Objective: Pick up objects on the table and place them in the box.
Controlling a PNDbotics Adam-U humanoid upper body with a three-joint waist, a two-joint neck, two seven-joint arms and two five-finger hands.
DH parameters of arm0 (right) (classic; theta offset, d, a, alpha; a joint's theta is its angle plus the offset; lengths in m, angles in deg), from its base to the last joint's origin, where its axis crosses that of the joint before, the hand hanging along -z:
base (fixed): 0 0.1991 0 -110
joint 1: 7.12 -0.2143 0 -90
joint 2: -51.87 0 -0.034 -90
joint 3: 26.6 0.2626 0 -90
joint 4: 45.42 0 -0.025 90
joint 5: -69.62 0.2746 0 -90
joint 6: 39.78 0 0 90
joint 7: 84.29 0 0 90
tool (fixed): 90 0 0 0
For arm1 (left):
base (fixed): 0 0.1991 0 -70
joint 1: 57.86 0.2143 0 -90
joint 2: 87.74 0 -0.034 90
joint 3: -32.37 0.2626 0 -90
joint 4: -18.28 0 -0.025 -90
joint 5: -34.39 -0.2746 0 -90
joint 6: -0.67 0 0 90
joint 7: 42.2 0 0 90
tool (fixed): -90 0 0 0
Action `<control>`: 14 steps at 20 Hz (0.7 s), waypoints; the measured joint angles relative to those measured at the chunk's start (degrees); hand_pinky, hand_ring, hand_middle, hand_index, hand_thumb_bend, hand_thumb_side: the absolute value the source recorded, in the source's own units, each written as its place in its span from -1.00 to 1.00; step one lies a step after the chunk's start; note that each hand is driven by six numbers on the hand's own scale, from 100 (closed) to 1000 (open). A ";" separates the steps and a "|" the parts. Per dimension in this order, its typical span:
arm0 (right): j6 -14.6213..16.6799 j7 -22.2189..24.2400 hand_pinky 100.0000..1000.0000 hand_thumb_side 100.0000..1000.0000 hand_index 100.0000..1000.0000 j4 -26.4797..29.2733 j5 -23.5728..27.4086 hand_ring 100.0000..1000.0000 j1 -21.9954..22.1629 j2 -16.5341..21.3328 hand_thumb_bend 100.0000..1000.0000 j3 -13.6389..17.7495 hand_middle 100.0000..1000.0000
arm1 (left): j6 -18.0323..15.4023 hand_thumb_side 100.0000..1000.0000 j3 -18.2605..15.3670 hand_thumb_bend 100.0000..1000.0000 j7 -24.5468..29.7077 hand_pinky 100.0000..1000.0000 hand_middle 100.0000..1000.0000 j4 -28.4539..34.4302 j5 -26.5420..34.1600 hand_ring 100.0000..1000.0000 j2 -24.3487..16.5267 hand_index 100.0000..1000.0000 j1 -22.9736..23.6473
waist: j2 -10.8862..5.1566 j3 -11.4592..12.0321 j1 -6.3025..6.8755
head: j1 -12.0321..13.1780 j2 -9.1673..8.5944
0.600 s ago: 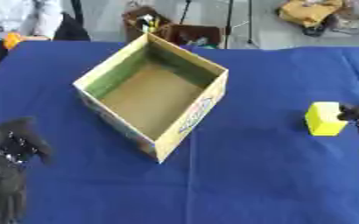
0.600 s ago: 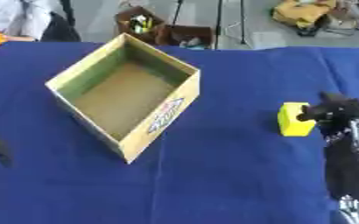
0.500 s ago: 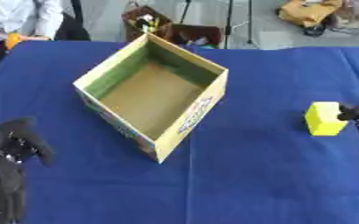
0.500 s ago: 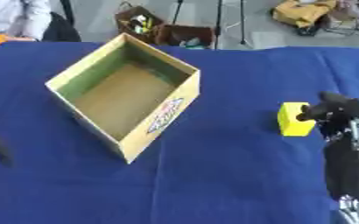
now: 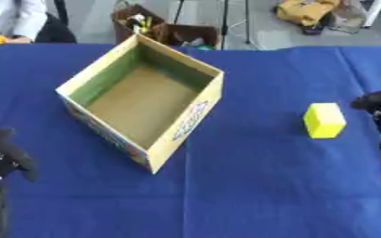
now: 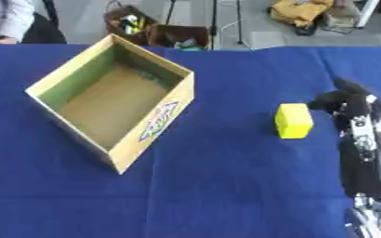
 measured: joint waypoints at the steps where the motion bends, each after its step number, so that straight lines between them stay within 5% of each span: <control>1: 0.04 0.68 0.65 0.03 0.72 0.00 -0.76 0.35 0.03 1.23 -1.00 0.50 0.24 | 0.01 0.90 0.00 -1.00 0.00 -0.64 -0.33 0.00 -0.01 -0.37 -0.12 0.28 0.06 | -0.09 0.00 -0.06 | -0.05 0.15; 8: -2.89 5.97 0.62 -0.20 0.81 0.00 -6.21 0.46 0.60 9.81 -1.00 3.42 0.41 | 0.20 0.89 0.02 -1.00 0.19 -0.64 -0.34 0.01 -0.10 -0.37 -0.48 0.28 0.44 | -0.50 -0.03 0.14 | -0.51 0.84; 14: -6.19 10.71 0.63 -0.01 0.86 0.00 -11.01 0.52 0.42 17.23 -1.00 4.23 0.49 | 0.30 0.89 0.03 -1.00 0.29 -0.64 -0.34 0.01 -0.10 -0.37 -0.50 0.28 0.62 | -1.01 0.06 0.51 | 0.33 2.32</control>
